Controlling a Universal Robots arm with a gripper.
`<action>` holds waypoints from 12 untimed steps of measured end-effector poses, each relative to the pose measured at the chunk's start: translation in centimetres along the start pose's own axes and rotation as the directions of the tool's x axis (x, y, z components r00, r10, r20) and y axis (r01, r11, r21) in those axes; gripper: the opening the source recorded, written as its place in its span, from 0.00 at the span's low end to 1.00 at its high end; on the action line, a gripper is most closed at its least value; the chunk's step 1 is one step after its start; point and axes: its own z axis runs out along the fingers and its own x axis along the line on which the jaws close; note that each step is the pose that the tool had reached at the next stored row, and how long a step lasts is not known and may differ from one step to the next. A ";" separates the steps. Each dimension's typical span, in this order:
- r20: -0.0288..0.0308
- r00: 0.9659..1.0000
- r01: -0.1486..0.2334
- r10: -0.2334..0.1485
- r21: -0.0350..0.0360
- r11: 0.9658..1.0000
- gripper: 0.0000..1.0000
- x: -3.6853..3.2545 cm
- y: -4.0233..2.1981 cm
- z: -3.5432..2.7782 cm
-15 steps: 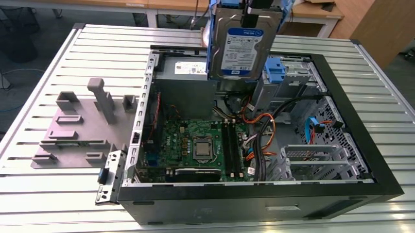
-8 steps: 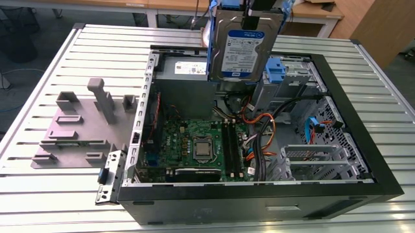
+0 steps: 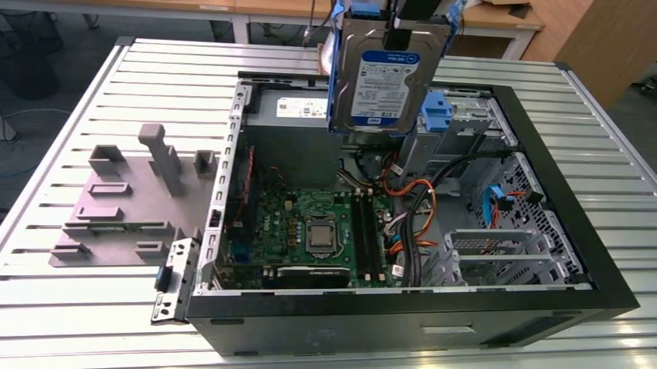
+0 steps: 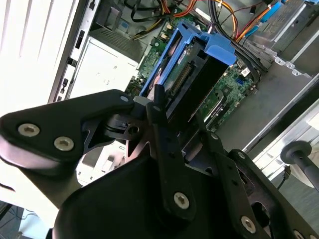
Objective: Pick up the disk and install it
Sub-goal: 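Pick up the disk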
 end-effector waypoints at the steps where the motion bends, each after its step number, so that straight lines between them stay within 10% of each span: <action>1: 0.000 1.000 0.000 0.000 0.000 1.000 0.35 0.07 0.00 0.00; 12: 0.000 1.000 0.000 0.000 0.000 1.000 0.35 0.87 -0.02 -0.04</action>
